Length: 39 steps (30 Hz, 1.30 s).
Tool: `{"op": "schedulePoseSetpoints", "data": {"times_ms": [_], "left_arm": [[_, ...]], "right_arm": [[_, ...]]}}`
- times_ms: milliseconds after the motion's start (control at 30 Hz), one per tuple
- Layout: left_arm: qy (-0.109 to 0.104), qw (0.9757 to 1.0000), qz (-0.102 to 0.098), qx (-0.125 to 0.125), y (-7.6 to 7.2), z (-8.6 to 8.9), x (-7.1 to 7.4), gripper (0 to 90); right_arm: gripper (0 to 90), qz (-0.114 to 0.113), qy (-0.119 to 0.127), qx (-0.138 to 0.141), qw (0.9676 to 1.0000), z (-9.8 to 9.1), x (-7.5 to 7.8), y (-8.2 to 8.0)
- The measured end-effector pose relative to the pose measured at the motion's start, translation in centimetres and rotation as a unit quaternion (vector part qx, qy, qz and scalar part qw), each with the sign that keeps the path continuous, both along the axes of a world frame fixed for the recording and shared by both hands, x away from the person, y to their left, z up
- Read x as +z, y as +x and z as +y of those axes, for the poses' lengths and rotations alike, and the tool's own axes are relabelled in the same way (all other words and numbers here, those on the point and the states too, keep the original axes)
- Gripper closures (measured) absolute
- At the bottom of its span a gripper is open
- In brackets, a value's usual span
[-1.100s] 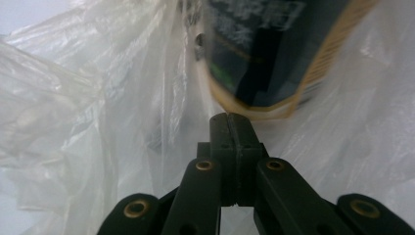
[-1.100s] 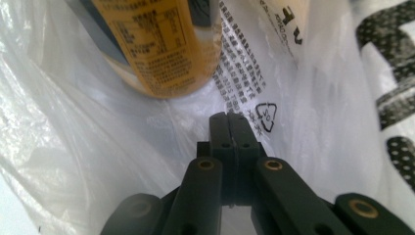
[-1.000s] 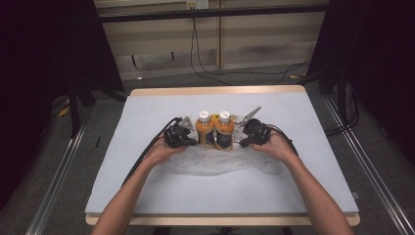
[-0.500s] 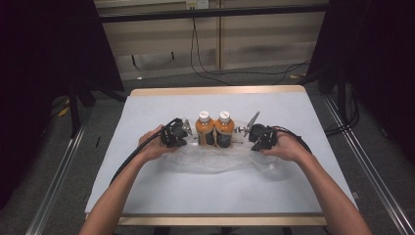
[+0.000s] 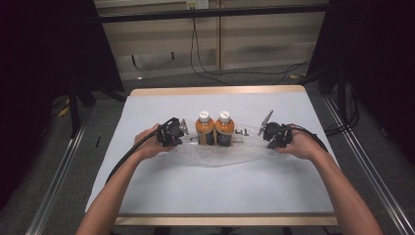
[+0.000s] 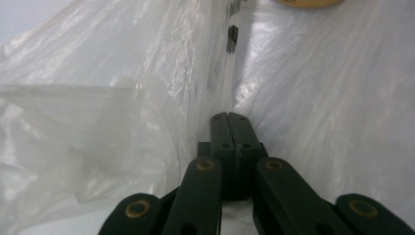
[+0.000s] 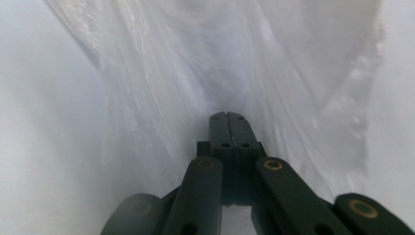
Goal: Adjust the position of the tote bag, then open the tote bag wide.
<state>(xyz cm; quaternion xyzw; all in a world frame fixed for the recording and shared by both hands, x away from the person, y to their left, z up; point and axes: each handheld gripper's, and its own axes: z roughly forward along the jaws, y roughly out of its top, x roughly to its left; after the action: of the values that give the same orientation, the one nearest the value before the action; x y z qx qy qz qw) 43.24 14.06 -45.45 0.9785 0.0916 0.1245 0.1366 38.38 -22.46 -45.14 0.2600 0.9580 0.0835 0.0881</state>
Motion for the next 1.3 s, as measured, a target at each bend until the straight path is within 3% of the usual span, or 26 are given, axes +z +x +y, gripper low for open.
{"op": "schedulePoseSetpoints", "data": {"times_ms": [67,200,267,333,367,400,533,567,600,633,700,900,967,1000,1100,1167,1200,1300], "left_arm": [[-0.002,1.0,0.003,0.002,-0.2,0.1,0.0,90.0],[-0.003,1.0,0.001,0.003,0.0,0.3,0.0,90.0],[-0.009,0.9999,0.011,0.006,0.2,0.5,0.0,90.0],[-0.02,0.9995,0.018,0.016,0.4,0.7,0.0,90.0],[-0.031,0.9991,0.007,0.029,0.4,0.7,-0.3,90.0],[-0.023,0.9992,-0.002,0.031,0.4,0.7,-0.3,90.0],[-0.028,0.9991,0.003,0.032,0.7,1.0,-0.2,90.0],[-0.04,0.9983,0.011,0.04,0.7,1.1,-0.3,90.0],[-0.041,0.9984,0.005,0.04,0.8,1.3,-0.2,90.0],[-0.049,0.9977,0.016,0.043,0.8,1.4,-0.3,90.0],[-0.054,0.9974,0.014,0.046,0.9,1.5,-0.3,90.0],[-0.065,0.9962,0.018,0.056,0.8,2.1,-0.4,90.0],[-0.089,0.9936,0.025,0.065,1.1,2.5,-0.5,90.0],[-0.106,0.9908,0.036,0.075,1.0,2.8,-0.6,90.0],[-0.136,0.9865,0.045,0.079,0.9,3.3,-0.7,90.0],[-0.149,0.985,0.041,0.077,0.6,3.5,-0.5,90.0],[-0.166,0.9819,0.047,0.079,0.4,3.5,-0.4,90.0],[-0.178,0.9804,0.044,0.071,0.1,3.9,0.1,90.0]], "right_arm": [[90.0,-0.007,0.001,0.0,1.0,-0.2,0.0,0.0],[90.0,-0.002,0.005,-0.002,1.0,-0.6,0.0,-0.2],[90.0,0.003,0.007,0.0,1.0,-0.7,0.0,-0.6],[90.0,0.013,0.016,0.002,0.9998,-0.9,0.1,-1.0],[90.0,0.013,0.021,0.006,0.9997,-0.9,0.0,-1.2],[90.0,0.016,0.025,0.011,0.9995,-1.0,0.1,-1.4],[90.0,0.02,0.047,0.012,0.9986,-1.3,0.0,-2.3],[90.0,0.021,0.053,0.01,0.9983,-1.4,0.0,-2.4],[90.0,0.017,0.061,0.009,0.998,-1.6,0.0,-2.6],[90.0,0.02,0.068,0.003,0.9975,-1.7,0.0,-2.8],[90.0,0.022,0.084,0.002,0.9962,-2.1,-0.1,-2.9],[90.0,0.013,0.073,0.004,0.9972,-1.8,-0.1,-3.2],[90.0,0.01,0.076,0.0,0.997,-1.8,-0.1,-3.2],[90.0,0.009,0.08,0.003,0.9968,-1.9,-0.2,-3.1],[90.0,-0.003,0.099,-0.004,0.9951,-1.9,-0.3,-3.0],[90.0,-0.006,0.115,-0.009,0.9934,-1.9,-0.4,-2.8],[90.0,-0.013,0.121,-0.011,0.9926,-1.9,-0.4,-2.6],[90.0,-0.023,0.157,-0.016,0.9872,-1.8,-0.1,-2.3]]}}
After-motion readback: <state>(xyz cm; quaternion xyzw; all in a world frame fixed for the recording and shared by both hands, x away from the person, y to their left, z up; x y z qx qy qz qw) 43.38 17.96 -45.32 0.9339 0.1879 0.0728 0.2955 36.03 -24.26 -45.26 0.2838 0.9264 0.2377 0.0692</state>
